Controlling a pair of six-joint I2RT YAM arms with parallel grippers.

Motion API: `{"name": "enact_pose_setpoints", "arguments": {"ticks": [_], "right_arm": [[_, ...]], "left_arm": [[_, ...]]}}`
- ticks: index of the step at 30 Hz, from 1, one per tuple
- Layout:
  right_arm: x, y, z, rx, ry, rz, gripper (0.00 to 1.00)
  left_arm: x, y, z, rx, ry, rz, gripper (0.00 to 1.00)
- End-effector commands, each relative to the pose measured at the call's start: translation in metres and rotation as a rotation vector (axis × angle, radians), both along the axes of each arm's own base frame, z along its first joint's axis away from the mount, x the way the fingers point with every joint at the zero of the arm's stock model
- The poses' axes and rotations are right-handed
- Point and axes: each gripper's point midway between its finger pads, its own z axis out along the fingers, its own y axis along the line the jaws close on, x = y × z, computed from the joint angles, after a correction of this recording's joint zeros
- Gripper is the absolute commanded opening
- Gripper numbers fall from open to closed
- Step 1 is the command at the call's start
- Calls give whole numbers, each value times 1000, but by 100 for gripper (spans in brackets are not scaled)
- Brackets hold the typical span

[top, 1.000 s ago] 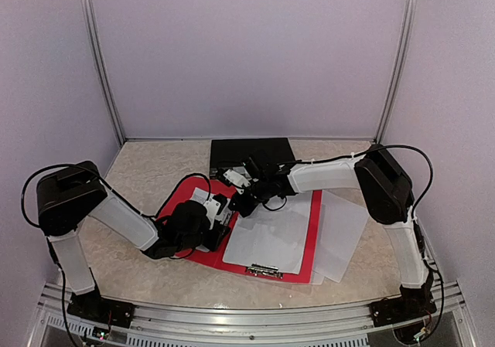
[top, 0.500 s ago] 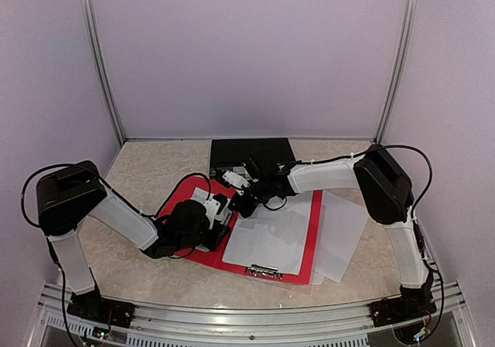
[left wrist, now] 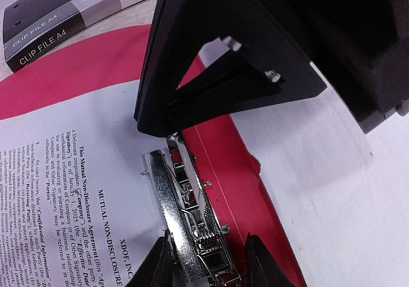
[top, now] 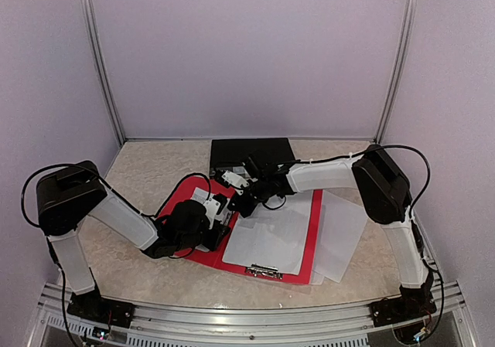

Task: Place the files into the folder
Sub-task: Clamp the file and folder with some files.

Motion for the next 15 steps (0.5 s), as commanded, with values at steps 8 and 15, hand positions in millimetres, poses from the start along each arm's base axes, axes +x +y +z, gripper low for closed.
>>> {"name": "enact_pose_setpoints", "arguments": {"ticks": [8,15], "right_arm": [[-45,-79,-133,-361,235,-41,0],[-50,-92,-138,-399,239,-51,0]], "left_arm": [[-23,5,-26,54,102,-74,32],[-23,6,-27,56,103,-66,32]]}}
